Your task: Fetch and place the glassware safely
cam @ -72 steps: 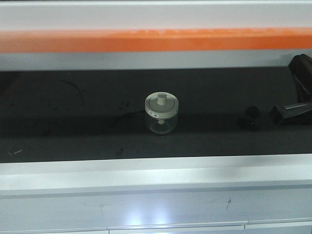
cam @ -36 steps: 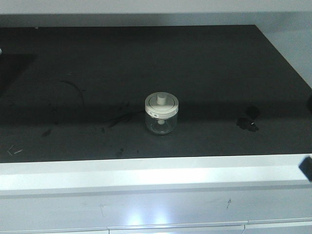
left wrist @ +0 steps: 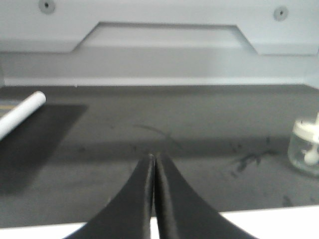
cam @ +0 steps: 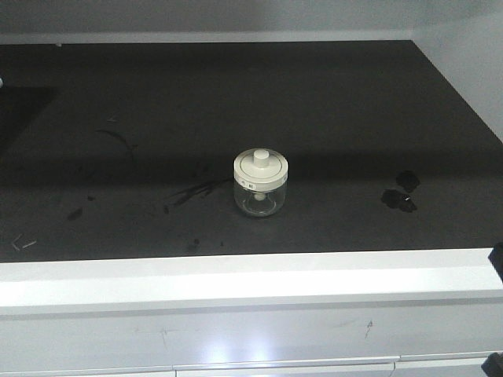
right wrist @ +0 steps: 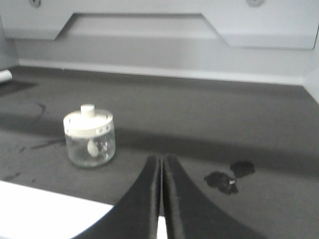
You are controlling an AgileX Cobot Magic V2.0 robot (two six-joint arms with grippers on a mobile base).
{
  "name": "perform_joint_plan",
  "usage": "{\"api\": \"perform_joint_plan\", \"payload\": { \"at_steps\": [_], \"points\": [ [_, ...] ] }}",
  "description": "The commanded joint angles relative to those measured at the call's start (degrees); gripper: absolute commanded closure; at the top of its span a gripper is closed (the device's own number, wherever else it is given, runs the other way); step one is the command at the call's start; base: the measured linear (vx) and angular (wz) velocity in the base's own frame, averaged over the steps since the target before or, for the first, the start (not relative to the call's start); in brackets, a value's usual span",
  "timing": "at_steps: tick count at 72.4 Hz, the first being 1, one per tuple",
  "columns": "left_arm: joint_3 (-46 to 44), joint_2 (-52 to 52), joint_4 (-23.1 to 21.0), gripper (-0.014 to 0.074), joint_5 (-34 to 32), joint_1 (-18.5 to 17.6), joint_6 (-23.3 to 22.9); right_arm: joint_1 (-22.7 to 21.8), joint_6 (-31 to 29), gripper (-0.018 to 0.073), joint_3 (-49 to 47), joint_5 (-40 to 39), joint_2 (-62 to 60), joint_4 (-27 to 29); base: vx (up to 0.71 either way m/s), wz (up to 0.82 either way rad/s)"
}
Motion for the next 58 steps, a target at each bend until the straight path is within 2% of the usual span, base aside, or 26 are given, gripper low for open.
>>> {"api": "perform_joint_plan", "payload": {
  "at_steps": [1,9,18,29,36,49,58],
  "points": [
    [-1.2,0.8,-0.8,0.0603,-1.9,-0.4,-0.3,-0.1,-0.7,0.056,-1.6,-2.9,0.4,-0.7,0.0,0.0],
    [-1.2,0.8,-1.1,0.0603,-0.7,-0.4,-0.9,-0.1,-1.0,0.056,-1.6,-2.5,0.4,-0.6,0.0,0.0],
    [-1.2,0.8,-3.9,0.0603,-0.3,-0.4,-1.8,-0.1,-0.9,0.0556,-1.6,-2.5,0.4,-0.5,0.0,0.0],
    [-1.2,0.8,-3.9,0.0603,-0.3,-0.4,-1.8,-0.1,-1.0,0.0524,-1.6,-4.4,0.5,-0.5,0.0,0.0],
    [-1.2,0.8,-3.9,0.0603,-0.3,-0.4,-1.8,-0.1,-1.0,0.0454,-1.6,-6.6,0.5,-0.5,0.0,0.0],
    [-1.2,0.8,-3.9,0.0603,-0.3,-0.4,-1.8,-0.1,-1.0,0.0257,-1.8,-11.1,0.6,-0.5,0.0,0.0],
    [-1.2,0.8,-3.9,0.0603,-0.3,-0.4,-1.8,-0.1,0.1,0.0165,-3.5,-11.3,3.0,-0.5,0.0,0.0]
  ]
}}
